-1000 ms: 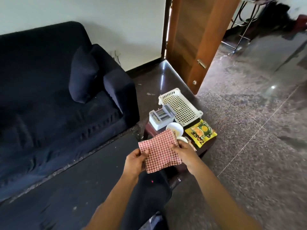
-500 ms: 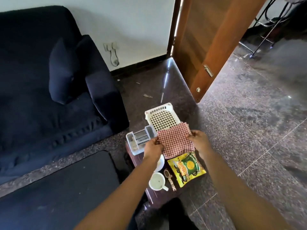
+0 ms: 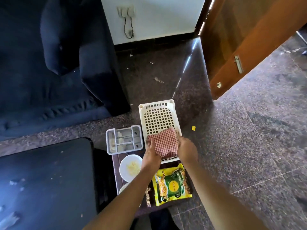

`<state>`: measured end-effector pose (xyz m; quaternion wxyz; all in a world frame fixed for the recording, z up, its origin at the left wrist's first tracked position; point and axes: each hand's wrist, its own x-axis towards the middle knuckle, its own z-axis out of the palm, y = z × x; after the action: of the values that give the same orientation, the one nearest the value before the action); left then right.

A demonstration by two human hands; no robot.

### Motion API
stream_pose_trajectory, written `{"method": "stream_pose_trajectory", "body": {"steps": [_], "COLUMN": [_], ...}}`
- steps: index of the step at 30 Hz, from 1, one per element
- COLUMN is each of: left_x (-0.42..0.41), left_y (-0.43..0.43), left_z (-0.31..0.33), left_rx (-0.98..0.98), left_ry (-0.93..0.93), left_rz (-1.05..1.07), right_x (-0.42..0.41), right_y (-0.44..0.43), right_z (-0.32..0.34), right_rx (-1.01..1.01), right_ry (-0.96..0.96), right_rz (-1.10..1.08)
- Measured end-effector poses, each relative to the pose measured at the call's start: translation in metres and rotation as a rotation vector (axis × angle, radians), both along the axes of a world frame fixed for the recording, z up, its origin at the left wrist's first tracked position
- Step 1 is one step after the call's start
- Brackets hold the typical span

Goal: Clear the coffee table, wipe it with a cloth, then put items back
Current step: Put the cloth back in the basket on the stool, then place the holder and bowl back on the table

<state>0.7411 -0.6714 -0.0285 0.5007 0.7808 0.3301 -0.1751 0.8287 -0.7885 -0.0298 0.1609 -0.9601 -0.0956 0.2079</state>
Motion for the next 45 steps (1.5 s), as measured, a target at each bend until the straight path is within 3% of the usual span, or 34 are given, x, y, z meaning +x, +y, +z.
{"method": "stream_pose_trajectory", "body": {"steps": [2,5,10,14,21,25,28,31,36,40,45], "left_x": [-0.004,-0.006,-0.006,0.004,-0.031,-0.033,-0.03,-0.029,-0.03,-0.034,-0.054], "left_y": [-0.003,-0.006,-0.003,-0.008,0.054,0.11,0.136,0.149,0.157,0.162,0.178], "left_z": [-0.005,-0.019,-0.024,-0.002,0.055,0.058,0.045,0.032,0.02,0.016,0.023], "left_rx": [0.194,0.458,0.566,0.523,0.617,0.689,0.731,0.74,0.823,0.746,0.682], "left_ry": [0.049,0.177,0.3,0.37,-0.173,-0.089,0.145,0.236,0.167,0.186,0.055], "left_rz": [-0.296,-0.641,-0.82,-0.772,-0.429,-0.372,-0.532,-0.633,-0.615,-0.578,-0.442], "right_x": [-0.009,-0.018,-0.018,-0.02,-0.044,-0.062,-0.07,-0.072,-0.069,-0.07,-0.073], "right_y": [0.003,0.003,-0.01,-0.004,0.044,0.064,0.073,0.082,0.097,0.111,0.122], "right_z": [-0.002,-0.016,-0.024,-0.007,0.013,0.01,0.001,-0.008,-0.017,-0.019,-0.015], "right_rx": [-0.046,-0.203,-0.491,-0.466,-0.068,0.082,0.071,0.038,-0.103,-0.225,-0.197], "right_ry": [-0.057,0.031,0.136,0.1,0.047,0.138,0.165,0.165,0.145,0.11,0.069], "right_rz": [0.166,0.553,0.607,0.489,0.473,0.386,0.445,0.501,0.556,0.628,0.578]}}
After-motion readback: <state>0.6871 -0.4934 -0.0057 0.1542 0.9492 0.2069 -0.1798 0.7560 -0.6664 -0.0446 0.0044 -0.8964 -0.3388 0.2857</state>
